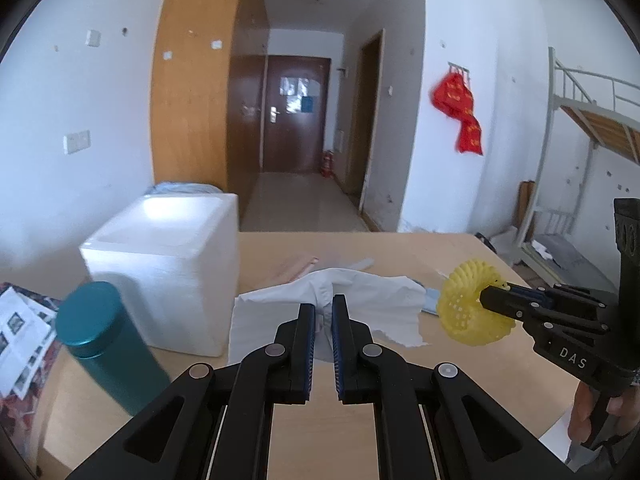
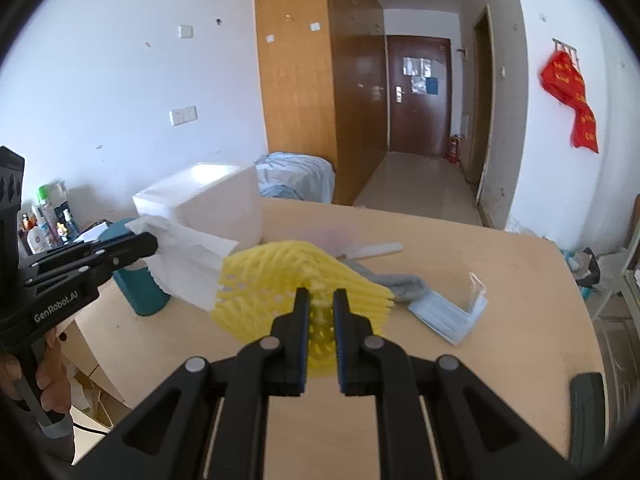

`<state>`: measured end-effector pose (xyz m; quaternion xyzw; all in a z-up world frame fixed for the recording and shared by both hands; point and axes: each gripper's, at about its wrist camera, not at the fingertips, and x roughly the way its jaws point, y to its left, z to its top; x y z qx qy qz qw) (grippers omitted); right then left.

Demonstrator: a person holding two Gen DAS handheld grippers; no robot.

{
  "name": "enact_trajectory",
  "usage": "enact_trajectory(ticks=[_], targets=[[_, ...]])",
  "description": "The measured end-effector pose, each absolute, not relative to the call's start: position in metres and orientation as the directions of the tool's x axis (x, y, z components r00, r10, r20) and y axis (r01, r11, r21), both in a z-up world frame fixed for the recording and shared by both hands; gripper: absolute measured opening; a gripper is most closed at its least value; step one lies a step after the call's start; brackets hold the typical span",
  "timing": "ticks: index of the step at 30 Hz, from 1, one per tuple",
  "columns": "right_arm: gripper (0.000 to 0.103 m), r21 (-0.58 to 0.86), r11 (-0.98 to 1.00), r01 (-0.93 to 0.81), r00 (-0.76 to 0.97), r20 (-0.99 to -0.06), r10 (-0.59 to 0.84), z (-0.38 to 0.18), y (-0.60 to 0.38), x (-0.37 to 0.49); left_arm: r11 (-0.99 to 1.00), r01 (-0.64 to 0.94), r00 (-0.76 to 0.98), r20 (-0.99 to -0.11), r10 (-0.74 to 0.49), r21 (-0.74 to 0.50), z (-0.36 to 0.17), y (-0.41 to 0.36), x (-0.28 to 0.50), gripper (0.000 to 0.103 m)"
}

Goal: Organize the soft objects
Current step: 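Carry the tissue with the left tool and the net with the right tool to the foam box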

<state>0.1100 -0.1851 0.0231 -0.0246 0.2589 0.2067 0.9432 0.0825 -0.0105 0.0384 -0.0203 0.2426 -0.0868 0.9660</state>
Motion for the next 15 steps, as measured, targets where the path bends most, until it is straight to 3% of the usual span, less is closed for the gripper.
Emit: enact_trajectory(ticks=[15], targets=[[0.014, 0.059, 0.825, -0.562, 0.718, -0.461, 0.521, 0.036, -0.125, 0.104, 0.997, -0.015, 0.909, -0.416, -0.016, -0.072, 0.06, 0.04, 0.041, 0.009]])
